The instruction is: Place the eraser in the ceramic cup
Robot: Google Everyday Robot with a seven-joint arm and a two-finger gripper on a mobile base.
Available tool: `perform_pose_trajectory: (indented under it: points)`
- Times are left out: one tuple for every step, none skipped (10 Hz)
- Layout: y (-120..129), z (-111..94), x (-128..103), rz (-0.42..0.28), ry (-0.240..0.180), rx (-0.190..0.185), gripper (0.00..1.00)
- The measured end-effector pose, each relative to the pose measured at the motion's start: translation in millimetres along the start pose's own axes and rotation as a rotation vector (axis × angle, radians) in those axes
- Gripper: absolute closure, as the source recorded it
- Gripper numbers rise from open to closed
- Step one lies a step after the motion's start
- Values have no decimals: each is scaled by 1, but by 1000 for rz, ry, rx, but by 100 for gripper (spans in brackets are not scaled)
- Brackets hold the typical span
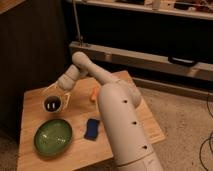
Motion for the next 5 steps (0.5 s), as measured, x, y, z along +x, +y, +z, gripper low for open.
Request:
perform_pose_trajectory:
  points:
    - [5, -4, 1, 4, 15, 5, 20]
    - [10, -9, 2, 7, 30, 16, 20]
    - [14, -15, 2, 7, 43, 26, 20]
    - [19, -21, 3, 8, 55, 28, 20]
    - [21, -22, 3, 10, 57, 29, 20]
